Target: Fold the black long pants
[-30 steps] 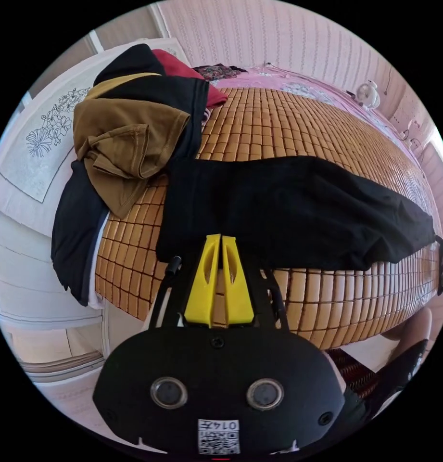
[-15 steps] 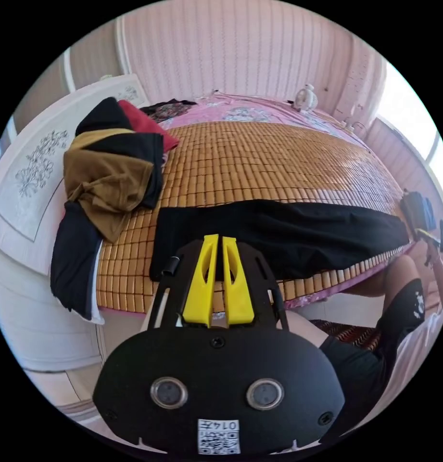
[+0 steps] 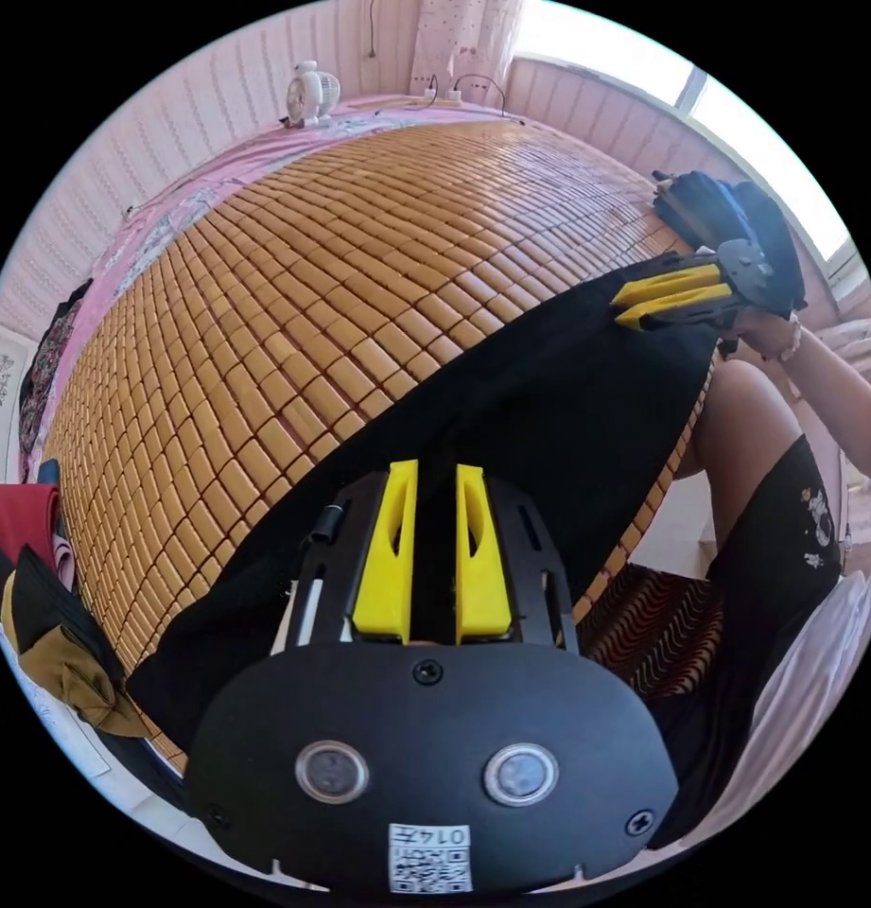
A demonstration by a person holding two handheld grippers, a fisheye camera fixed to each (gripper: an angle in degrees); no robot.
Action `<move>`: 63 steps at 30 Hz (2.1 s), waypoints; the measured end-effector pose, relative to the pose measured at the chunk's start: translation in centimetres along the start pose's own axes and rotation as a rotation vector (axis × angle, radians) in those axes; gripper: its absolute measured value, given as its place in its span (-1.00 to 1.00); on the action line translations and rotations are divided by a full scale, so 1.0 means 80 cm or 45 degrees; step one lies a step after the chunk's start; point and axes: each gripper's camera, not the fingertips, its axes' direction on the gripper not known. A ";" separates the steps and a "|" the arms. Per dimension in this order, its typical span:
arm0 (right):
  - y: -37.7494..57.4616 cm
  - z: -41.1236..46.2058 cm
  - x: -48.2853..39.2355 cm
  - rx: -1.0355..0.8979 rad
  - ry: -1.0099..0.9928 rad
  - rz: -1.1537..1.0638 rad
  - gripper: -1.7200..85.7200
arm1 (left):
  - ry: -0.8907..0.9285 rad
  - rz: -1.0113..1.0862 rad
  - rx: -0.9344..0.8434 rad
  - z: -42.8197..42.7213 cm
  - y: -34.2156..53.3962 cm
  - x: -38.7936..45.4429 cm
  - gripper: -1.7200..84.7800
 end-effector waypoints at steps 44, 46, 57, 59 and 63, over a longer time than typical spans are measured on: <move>0.209 -0.090 0.253 0.213 0.306 1.153 -0.84 | -0.121 -0.242 0.277 -0.005 -0.006 0.018 -0.96; 0.219 -0.088 0.251 0.212 0.308 1.181 -0.78 | -0.102 -0.280 0.243 0.009 -0.008 0.013 -0.93; 0.255 -0.063 0.227 0.165 0.207 1.172 -0.92 | -0.073 -0.244 0.383 -0.040 0.031 0.037 -0.88; 0.254 -0.075 0.219 0.212 0.222 1.156 -0.93 | -0.088 -0.181 0.381 -0.049 0.040 0.052 -0.89; 0.265 -0.057 0.221 0.162 0.220 1.228 -0.93 | -0.106 -0.161 0.266 -0.031 0.050 0.069 -0.90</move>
